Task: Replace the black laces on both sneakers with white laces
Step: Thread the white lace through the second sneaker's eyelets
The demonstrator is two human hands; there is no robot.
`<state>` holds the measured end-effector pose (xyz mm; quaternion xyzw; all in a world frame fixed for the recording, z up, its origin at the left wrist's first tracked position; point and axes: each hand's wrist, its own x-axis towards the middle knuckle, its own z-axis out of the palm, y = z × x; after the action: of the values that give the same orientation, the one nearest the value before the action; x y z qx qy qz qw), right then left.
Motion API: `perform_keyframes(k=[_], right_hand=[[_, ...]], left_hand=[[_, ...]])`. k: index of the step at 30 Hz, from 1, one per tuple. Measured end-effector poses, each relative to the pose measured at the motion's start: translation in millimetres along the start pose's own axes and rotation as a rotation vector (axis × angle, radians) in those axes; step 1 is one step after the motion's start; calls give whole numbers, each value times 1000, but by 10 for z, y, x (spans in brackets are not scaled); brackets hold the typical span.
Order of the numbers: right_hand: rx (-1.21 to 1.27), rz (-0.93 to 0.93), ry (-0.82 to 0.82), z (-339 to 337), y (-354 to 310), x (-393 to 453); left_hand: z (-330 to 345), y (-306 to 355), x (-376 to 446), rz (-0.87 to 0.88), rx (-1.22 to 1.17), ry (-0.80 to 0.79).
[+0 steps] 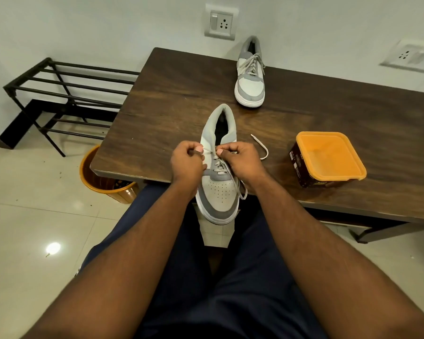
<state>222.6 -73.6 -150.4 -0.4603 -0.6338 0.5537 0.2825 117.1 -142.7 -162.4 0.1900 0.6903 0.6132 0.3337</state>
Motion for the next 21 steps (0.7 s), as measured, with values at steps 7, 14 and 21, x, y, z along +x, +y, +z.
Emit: perform_keyframes(k=[7, 14, 21], right_hand=[[75, 53, 122, -261, 49, -49], [-347, -137, 90, -285, 148, 24], [-705, -327, 88, -318, 115, -23]], left_hand=[[-552, 14, 336, -303, 78, 594], [-52, 9, -27, 432, 322, 132], [-78, -66, -3, 314, 395, 4]])
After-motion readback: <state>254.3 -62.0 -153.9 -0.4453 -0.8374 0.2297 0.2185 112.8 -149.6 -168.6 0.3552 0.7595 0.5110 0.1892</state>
